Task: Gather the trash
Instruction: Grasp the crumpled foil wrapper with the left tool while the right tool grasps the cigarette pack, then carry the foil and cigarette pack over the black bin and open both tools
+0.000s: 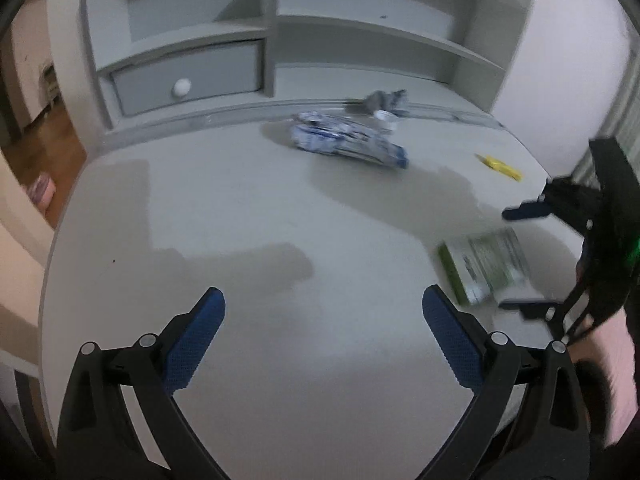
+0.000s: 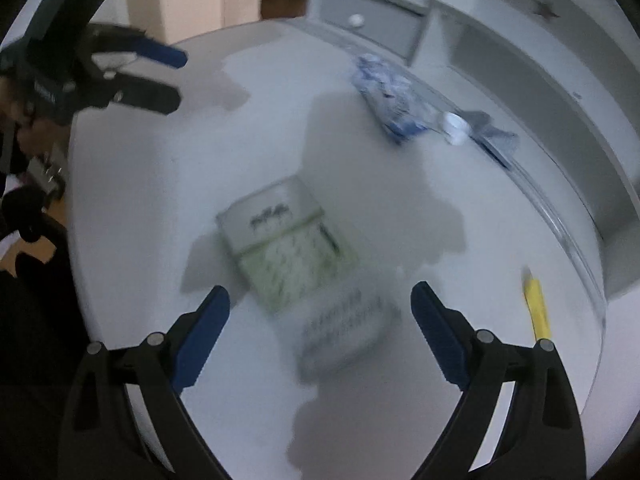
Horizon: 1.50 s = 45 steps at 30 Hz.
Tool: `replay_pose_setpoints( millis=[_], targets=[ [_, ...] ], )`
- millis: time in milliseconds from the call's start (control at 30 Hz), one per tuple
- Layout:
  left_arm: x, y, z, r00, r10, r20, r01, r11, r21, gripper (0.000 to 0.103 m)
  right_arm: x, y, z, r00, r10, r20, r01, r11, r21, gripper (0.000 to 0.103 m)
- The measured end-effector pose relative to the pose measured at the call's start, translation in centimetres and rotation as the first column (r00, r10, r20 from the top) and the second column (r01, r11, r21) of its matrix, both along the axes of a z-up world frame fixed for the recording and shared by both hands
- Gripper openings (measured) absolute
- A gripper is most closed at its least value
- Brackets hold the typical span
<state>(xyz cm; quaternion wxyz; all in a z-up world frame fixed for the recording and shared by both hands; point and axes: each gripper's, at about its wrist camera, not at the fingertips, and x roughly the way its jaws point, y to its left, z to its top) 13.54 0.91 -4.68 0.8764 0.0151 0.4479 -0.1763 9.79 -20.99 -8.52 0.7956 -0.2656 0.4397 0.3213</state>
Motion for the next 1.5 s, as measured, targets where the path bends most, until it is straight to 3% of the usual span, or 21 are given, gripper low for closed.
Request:
replay_pose_setpoints(
  millis=[133,200,300,433,500,567,700,800,867,1000,1067,1167,1233,1267,1333,1400,1467,1500],
  targets=[
    [4.0,-0.3,0.0,0.996,0.061,-0.064,-0.065,0.996,-0.061,0.096,1.8,0.6,-0.2,0.997,0.035,-0.068,-0.031,0.998,0.059,0.087],
    [6.7,-1.3,0.0,0.992,0.089,-0.085,-0.096,0.992,-0.084,0.096,1.7,0.3,0.1,0.997,0.022,-0.072,-0.014,0.994,0.107,0.062],
    [10.9,-3.2,-0.4,0.977,0.174,-0.122,-0.185,0.979,-0.084,0.096,0.9,0.0,0.3,0.998,-0.004,-0.055,0.01,0.993,0.113,0.061],
    [15.9,-4.7,-2.0,0.924,0.317,-0.216,-0.341,0.936,-0.087,0.096,-1.4,-0.9,0.5,0.998,-0.042,-0.052,0.05,0.986,0.158,0.061],
    [17.0,-5.0,-2.5,0.896,0.377,-0.235,-0.402,0.913,-0.07,0.096,-2.3,-1.6,0.7,0.996,-0.07,-0.046,0.077,0.981,0.176,0.061],
    [17.6,-5.5,-2.5,0.884,0.419,-0.207,-0.433,0.901,-0.024,0.096,-3.1,-2.6,1.0,0.994,-0.101,-0.043,0.107,0.975,0.195,0.061],
    [17.1,-6.0,-2.6,0.896,0.411,-0.168,-0.418,0.908,-0.005,0.095,-5.6,-5.1,2.6,0.984,-0.179,-0.024,0.179,0.956,0.232,0.06],
    [15.8,-6.1,-2.2,0.927,0.351,-0.131,-0.358,0.933,-0.037,0.069,-7.1,-7.2,3.3,0.967,-0.255,-0.015,0.25,0.932,0.263,0.06],
    [14.7,-5.6,-1.9,0.933,0.331,-0.138,-0.344,0.936,-0.079,0.057,-8.3,-8.8,3.8,0.945,-0.327,-0.011,0.316,0.905,0.285,0.06],
    [12.2,-5.4,-0.3,0.954,0.262,-0.144,-0.283,0.947,-0.153,0.053,-11.9,-12.7,4.9,0.88,-0.476,-0.001,0.447,0.827,0.341,0.06],
    [10.2,-6.1,1.3,0.969,0.232,-0.088,-0.243,0.956,-0.163,0.053,-12.7,-15.3,5.1,0.829,-0.56,-0.004,0.522,0.77,0.367,0.06],
    [8.1,-8.1,3.8,0.988,0.148,-0.05,-0.155,0.964,-0.217,0.053,-16.6,-19.5,5.4,0.722,-0.692,-0.013,0.637,0.657,0.404,0.06],
    [5.8,-11.6,5.3,0.998,0.061,-0.001,-0.059,0.974,-0.219,0.053,-19.3,-22.7,5.0,0.623,-0.781,-0.03,0.719,0.558,0.414,0.06],
    [4.7,-14.0,5.9,1.0,0.006,0.021,-0.002,0.976,-0.217,0.053,-21.2,-24.8,4.6,0.549,-0.835,-0.041,0.769,0.485,0.416,0.06],
    [1.6,-19.2,6.8,0.991,-0.121,0.063,0.131,0.971,-0.202,0.053,-23.9,-27.5,3.8,0.438,-0.898,-0.054,0.83,0.38,0.409,0.06],
    [-1.9,-24.7,7.0,0.964,-0.246,0.101,0.261,0.949,-0.176,0.053,-27.7,-31.0,2.5,0.283,-0.955,-0.085,0.887,0.227,0.403,0.06],
    [-6.2,-30.8,6.9,0.914,-0.389,0.12,0.404,0.901,-0.159,0.053,-31.5,-33.7,1.4,0.151,-0.982,-0.115,0.911,0.094,0.401,0.06],
    [-8.7,-34.0,6.5,0.875,-0.468,0.12,0.482,0.861,-0.159,0.053,-33.9,-35.2,0.7,0.072,-0.989,-0.126,0.918,0.017,0.396,0.06]
  ],
)
